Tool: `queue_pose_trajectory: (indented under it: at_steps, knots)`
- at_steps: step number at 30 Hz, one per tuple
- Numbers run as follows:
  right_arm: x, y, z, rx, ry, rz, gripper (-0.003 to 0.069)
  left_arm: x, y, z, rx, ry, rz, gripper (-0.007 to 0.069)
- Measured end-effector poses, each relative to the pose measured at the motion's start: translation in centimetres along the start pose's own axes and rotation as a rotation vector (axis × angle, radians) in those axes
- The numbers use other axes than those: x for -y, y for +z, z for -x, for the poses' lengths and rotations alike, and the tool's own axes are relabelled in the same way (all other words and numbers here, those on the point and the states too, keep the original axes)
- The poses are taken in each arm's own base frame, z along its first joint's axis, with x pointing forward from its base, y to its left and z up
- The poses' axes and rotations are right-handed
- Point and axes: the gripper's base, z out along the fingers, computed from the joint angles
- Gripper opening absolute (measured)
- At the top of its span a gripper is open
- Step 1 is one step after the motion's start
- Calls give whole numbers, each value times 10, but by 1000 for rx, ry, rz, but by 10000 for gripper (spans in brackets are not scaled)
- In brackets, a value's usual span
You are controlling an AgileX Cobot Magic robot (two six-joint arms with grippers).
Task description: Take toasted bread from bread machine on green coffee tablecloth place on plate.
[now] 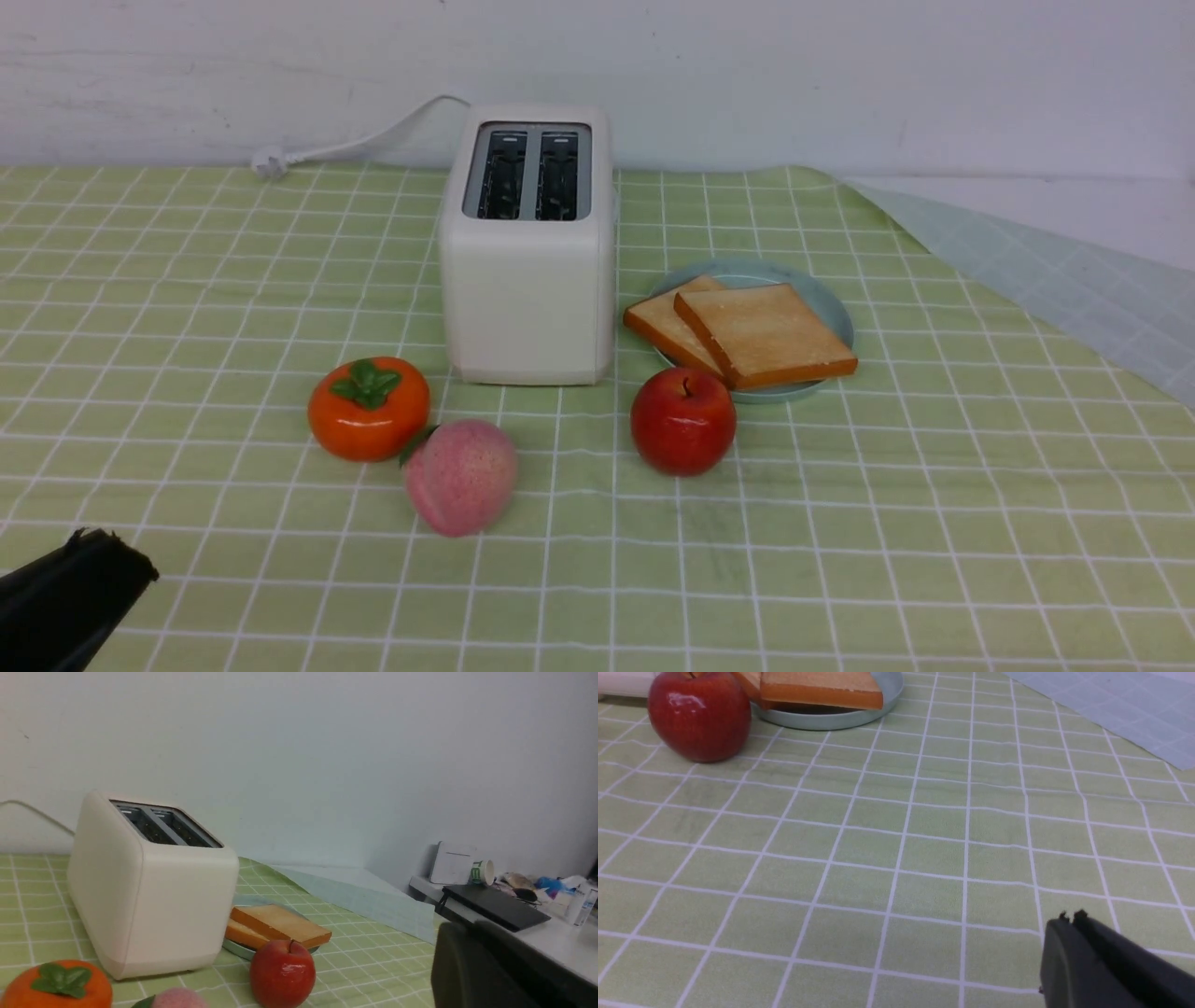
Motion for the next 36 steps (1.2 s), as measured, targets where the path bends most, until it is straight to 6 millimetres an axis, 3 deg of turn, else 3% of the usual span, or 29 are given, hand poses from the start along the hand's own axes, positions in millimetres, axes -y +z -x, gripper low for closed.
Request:
queue_pose_trajectory:
  at_steps: [6, 13, 22, 26, 31, 36]
  knots:
    - [0, 0, 0, 0, 0, 0, -7, -9, -1, -5, -52, 42, 93, -13]
    - [0, 0, 0, 0, 0, 0, -3, -7, -1, -12, -137, 134, 72, -13]
    - [0, 0, 0, 0, 0, 0, 1, -8, -3, -10, -110, 170, 89, -13]
    - [0, 0, 0, 0, 0, 0, 3, -15, -10, -8, -44, 169, 234, -13]
    - [0, 0, 0, 0, 0, 0, 6, -26, -17, -20, 11, 211, 400, -13]
    - [0, 0, 0, -1, 0, 0, 13, -47, -22, -52, -18, 145, 592, -13]
